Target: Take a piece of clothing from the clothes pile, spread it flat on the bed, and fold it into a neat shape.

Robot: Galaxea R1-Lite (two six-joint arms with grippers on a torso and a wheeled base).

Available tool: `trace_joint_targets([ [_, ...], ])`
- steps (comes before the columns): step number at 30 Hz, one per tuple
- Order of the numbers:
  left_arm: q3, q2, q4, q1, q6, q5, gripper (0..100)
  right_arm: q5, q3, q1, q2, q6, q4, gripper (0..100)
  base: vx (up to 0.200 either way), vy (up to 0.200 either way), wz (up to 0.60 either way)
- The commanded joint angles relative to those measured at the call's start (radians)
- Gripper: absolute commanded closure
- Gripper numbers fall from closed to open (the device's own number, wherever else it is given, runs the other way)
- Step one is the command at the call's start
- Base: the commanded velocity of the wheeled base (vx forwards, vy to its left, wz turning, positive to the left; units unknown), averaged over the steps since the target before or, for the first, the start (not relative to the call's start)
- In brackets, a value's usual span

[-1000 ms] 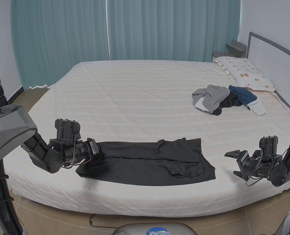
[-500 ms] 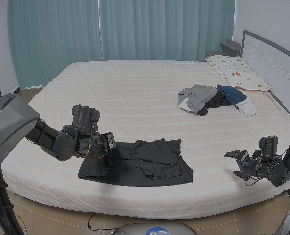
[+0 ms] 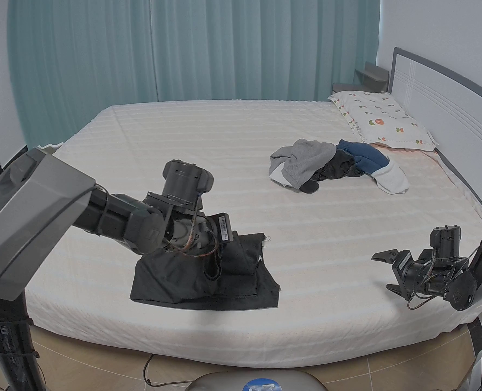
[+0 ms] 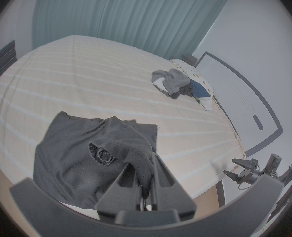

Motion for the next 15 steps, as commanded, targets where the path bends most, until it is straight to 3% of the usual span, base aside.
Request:
trace_joint_targets([
  [1, -0.071, 0.082, 0.029, -0.028, -0.015, 0.011, 100, 0.002, 0.001, 0.004, 0.004, 0.000, -0.001, 0, 0.000, 0.000, 0.00],
  [7, -0.110, 0.109, 0.031, -0.036, -0.058, 0.047, 100, 0.000, 0.001, 0.010, 0.008, 0.000, -0.001, 0, 0.000, 0.000, 0.00],
  [8, -0.110, 0.111, 0.032, -0.037, -0.064, 0.050, 0, 0.002, 0.001, 0.011, 0.008, 0.000, -0.001, 0, 0.000, 0.000, 0.00],
  [15, -0.108, 0.100, 0.032, -0.041, -0.116, 0.050, 0, 0.000, 0.003, 0.014, 0.009, 0.000, -0.001, 0, 0.000, 0.000, 0.00],
])
